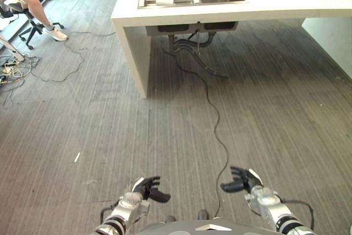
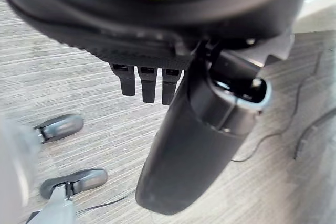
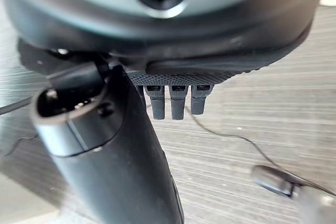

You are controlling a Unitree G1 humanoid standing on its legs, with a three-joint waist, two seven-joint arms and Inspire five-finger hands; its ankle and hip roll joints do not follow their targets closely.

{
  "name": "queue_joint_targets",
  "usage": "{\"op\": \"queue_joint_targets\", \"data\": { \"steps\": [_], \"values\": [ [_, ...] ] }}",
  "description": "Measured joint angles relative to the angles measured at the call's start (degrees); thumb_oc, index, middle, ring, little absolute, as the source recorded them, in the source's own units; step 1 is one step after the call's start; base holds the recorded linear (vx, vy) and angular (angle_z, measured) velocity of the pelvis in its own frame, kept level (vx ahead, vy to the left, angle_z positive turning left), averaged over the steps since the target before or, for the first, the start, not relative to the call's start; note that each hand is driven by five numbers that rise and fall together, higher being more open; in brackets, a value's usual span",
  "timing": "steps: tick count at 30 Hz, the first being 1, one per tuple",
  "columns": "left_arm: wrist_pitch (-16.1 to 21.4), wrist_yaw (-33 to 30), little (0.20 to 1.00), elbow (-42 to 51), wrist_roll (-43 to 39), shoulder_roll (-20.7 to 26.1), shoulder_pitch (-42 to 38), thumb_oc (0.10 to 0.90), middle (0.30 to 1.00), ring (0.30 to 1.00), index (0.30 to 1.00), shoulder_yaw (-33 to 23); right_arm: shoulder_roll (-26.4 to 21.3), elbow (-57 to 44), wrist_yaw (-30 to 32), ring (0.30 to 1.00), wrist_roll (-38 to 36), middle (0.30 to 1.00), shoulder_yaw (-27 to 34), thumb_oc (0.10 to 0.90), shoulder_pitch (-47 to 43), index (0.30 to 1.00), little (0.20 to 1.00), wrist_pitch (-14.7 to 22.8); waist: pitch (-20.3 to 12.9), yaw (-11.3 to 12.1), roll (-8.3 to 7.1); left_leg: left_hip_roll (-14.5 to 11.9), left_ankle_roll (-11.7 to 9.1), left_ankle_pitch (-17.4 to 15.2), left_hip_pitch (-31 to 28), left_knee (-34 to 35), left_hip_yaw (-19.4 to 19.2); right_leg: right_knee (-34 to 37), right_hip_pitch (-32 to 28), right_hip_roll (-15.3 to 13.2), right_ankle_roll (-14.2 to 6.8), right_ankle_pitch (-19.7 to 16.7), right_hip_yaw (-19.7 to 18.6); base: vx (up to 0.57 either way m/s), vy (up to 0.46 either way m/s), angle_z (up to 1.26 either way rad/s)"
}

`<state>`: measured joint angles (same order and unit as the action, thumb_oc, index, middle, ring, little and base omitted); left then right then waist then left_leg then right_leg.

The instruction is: Place the dishes in the dishwasher.

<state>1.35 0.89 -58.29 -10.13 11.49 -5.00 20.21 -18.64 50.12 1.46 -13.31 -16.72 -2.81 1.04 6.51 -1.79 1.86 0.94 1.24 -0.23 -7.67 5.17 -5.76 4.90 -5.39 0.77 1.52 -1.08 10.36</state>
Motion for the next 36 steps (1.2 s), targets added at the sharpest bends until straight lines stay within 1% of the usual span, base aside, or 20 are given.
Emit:
{"op": "queue_joint_targets", "data": {
  "steps": [2,4,5,9,13,15,16,18,20,21,22,23,26,28,30,32,33,34,35,36],
  "values": [
    [0.8,-0.4,0.900,2.5,1.8,0.2,0.0,0.800,0.900,0.900,0.900,0.0,0.3,-0.4,-0.1,0.900,1.0,0.900,0.2,0.800,0.0,0.900,0.900,0.9,0.2,0.3,0.22,0.1,0.2,-0.2,-0.2,0.0,0.3,0.7,-0.6,-0.1,-0.4,-0.4,0.0,-0.01,-0.001,0.07],
    [1.0,-0.8,0.900,4.6,2.0,0.3,0.5,0.800,0.900,0.900,0.900,-0.1,0.5,-0.2,-0.1,0.900,2.0,0.900,1.2,0.800,0.1,0.900,0.900,0.9,0.6,0.5,1.17,0.0,0.2,-0.8,-0.3,0.0,0.3,0.7,-0.7,0.0,-0.6,-0.5,0.1,-0.01,-0.005,0.02],
    [1.0,-1.2,0.900,5.9,1.9,0.6,1.4,0.800,0.900,0.900,0.900,-0.3,0.6,-0.2,-0.1,0.900,2.0,0.900,1.2,0.800,0.7,0.900,0.900,0.9,0.7,0.5,1.24,0.0,0.2,-0.8,-0.2,0.1,0.3,0.7,-0.7,0.0,-0.6,-0.6,0.1,0.00,0.000,0.00],
    [1.1,-2.2,0.900,5.2,2.3,0.6,1.9,0.800,0.900,0.900,0.900,-0.4,0.6,0.9,0.1,0.900,2.0,0.900,1.2,0.800,2.2,0.900,0.900,0.5,0.7,0.5,1.18,0.0,0.2,-0.9,0.1,0.2,0.4,0.7,-0.6,0.1,-0.6,-0.6,0.2,0.00,0.000,0.00],
    [1.1,-3.0,0.900,5.1,3.9,0.5,3.3,0.800,0.900,0.900,0.900,-0.4,0.6,3.0,0.6,0.900,2.0,0.900,2.0,0.800,3.9,0.900,0.900,0.4,1.0,0.4,0.77,-0.1,0.1,-0.9,0.1,0.1,0.4,0.7,-0.6,0.1,-0.6,-0.6,0.3,0.00,0.000,0.00],
    [1.1,-3.2,0.900,2.9,3.8,0.0,3.7,0.800,0.900,0.900,0.900,-0.5,0.7,5.3,1.0,0.900,1.9,0.900,2.0,0.800,3.9,0.900,0.900,0.4,1.1,0.2,0.54,-0.1,0.1,-0.9,0.2,0.1,0.4,0.7,-0.6,0.1,-0.6,-0.6,0.3,0.00,0.000,0.00],
    [1.3,-3.4,0.900,0.3,3.7,-0.6,3.5,0.800,0.900,0.900,0.900,-0.7,1.1,7.1,1.2,0.900,1.9,0.900,2.0,0.800,3.7,0.900,0.900,0.5,1.1,0.2,0.35,-0.1,0.1,-0.9,0.3,0.1,0.5,0.7,-0.5,0.1,-0.6,-0.6,0.3,0.00,0.000,0.00],
    [1.2,-3.4,0.900,-5.0,3.3,-1.3,3.1,0.800,0.900,0.900,0.900,-0.9,2.3,10.0,1.3,0.900,1.8,0.900,2.0,0.800,3.3,0.900,0.900,0.5,0.8,0.0,-0.19,-0.2,0.1,-0.9,1.0,0.1,0.4,0.7,0.3,0.3,-0.6,-0.6,0.1,0.02,-0.033,-0.02],
    [0.8,-3.0,0.900,-8.8,2.7,-1.5,2.3,0.800,0.900,0.900,0.900,-1.3,3.8,14.6,1.0,0.900,1.7,0.900,1.7,0.800,2.5,0.900,0.900,0.7,0.8,-0.3,-0.68,-0.3,0.0,-0.8,1.1,0.0,0.6,0.7,0.6,0.4,-0.4,-0.7,-0.1,0.02,-0.020,0.00],
    [0.6,-3.0,0.900,-9.6,2.9,-1.6,1.7,0.800,0.900,0.900,0.900,-1.2,4.3,16.5,0.7,0.900,1.6,0.900,1.5,0.800,2.0,0.900,0.900,0.1,0.7,-0.2,-0.73,-0.3,0.0,-0.8,1.0,0.0,0.4,0.7,0.6,0.4,-0.4,-0.7,-0.3,0.05,-0.041,-0.04],
    [0.7,-3.1,0.900,-9.8,3.7,-1.6,1.6,0.800,0.900,0.900,0.900,-0.7,4.6,17.4,0.4,0.900,1.2,0.900,1.4,0.800,2.1,0.900,0.900,0.3,0.7,-0.6,-0.66,-0.3,0.0,-0.9,1.0,0.1,0.2,0.7,0.7,0.4,-0.3,-0.7,-0.6,0.05,-0.069,-0.11],
    [0.6,-3.2,0.900,-11.4,5.2,-1.5,0.5,0.800,0.900,0.900,0.900,1.3,5.1,19.2,0.2,0.900,-0.3,0.900,1.4,0.800,1.3,0.900,0.900,0.6,0.7,-1.2,-0.56,-0.4,0.0,-0.9,1.3,0.1,0.2,0.1,1.0,0.5,-0.2,-0.5,-1.2,0.01,-0.040,-0.09],
    [0.6,-3.0,0.900,-11.6,7.0,-1.7,-0.5,0.800,0.900,0.900,0.900,2.0,5.0,19.2,-0.2,0.900,-0.3,0.900,1.4,0.800,-0.3,0.900,0.900,0.4,0.4,-1.8,-0.09,-0.7,0.2,-0.8,2.7,0.2,0.0,-4.5,4.6,0.5,-0.2,1.2,-2.9,0.00,-0.049,-0.06],
    [0.6,-2.8,0.900,-11.7,7.0,-1.7,-1.5,0.800,0.900,0.900,0.900,2.1,5.0,19.2,-0.5,0.900,-0.4,0.900,1.2,0.800,-1.2,0.900,0.900,0.4,0.5,-2.1,0.01,-0.9,0.1,-0.5,2.8,0.0,0.2,-8.6,6.9,0.6,-0.3,3.0,-4.4,0.06,-0.075,0.08],
    [0.6,-2.7,0.900,-11.6,6.9,-1.7,-2.4,0.800,0.900,0.900,0.900,2.0,5.0,19.2,-0.6,0.900,-0.5,0.900,1.2,0.800,-1.6,0.900,0.900,0.2,0.4,-2.2,0.05,-0.9,0.0,-0.4,2.6,0.0,0.9,-10.3,7.2,0.6,-0.3,4.5,-4.7,0.11,-0.140,0.19],
    [0.4,-2.7,0.900,-11.4,5.5,-1.2,-4.1,0.800,0.900,0.900,0.900,1.9,4.9,19.2,-0.9,0.900,-0.9,0.900,0.9,0.800,-3.1,0.900,0.900,-0.3,0.8,-2.2,0.24,-1.0,-0.7,-0.8,3.2,-1.1,1.7,-11.2,7.5,0.8,0.1,5.8,-4.7,0.12,-0.190,0.19],
    [0.2,-2.8,0.900,-10.1,4.0,-0.5,-4.8,0.800,0.900,0.900,0.900,1.5,4.9,18.8,-0.9,0.900,-1.1,0.900,0.8,0.800,-4.2,0.900,0.900,-0.8,1.1,-1.8,0.17,-1.2,-2.0,-1.7,4.5,-3.5,1.8,-11.4,7.6,1.4,0.8,6.4,-4.8,0.11,-0.223,0.15],
    [0.2,-2.8,0.900,-8.7,2.6,0.3,-5.4,0.800,0.900,0.900,0.900,0.6,4.9,17.8,-0.9,0.900,-1.9,0.900,0.8,0.800,-5.1,0.900,0.900,-1.0,1.9,-1.7,-0.48,-1.1,-3.6,-2.8,6.2,-7.4,1.6,-11.4,7.5,1.1,1.6,6.9,-5.9,0.11,-0.209,0.27],
    [0.4,-3.2,0.900,-6.8,-0.1,0.9,-6.9,0.800,0.900,0.900,0.900,-0.5,4.6,14.1,-0.6,0.900,-2.8,0.900,0.7,0.800,-5.8,0.900,0.900,-1.5,3.8,-1.5,-2.13,-0.4,-4.1,-3.3,11.7,-18.2,1.4,-12.0,7.2,0.3,2.8,7.1,-6.0,0.17,-0.199,0.51],
    [0.8,-4.0,0.900,-5.3,-3.1,1.5,-9.2,0.800,0.900,0.900,0.900,-1.4,3.6,9.6,-0.3,0.900,-3.1,0.900,0.7,0.800,-6.1,0.900,0.900,-1.4,5.8,-0.8,-3.75,-0.5,-5.6,-1.8,19.9,-34.3,1.1,-12.5,7.0,-0.6,3.9,7.5,-5.5,0.26,-0.132,0.45]
  ]
}}
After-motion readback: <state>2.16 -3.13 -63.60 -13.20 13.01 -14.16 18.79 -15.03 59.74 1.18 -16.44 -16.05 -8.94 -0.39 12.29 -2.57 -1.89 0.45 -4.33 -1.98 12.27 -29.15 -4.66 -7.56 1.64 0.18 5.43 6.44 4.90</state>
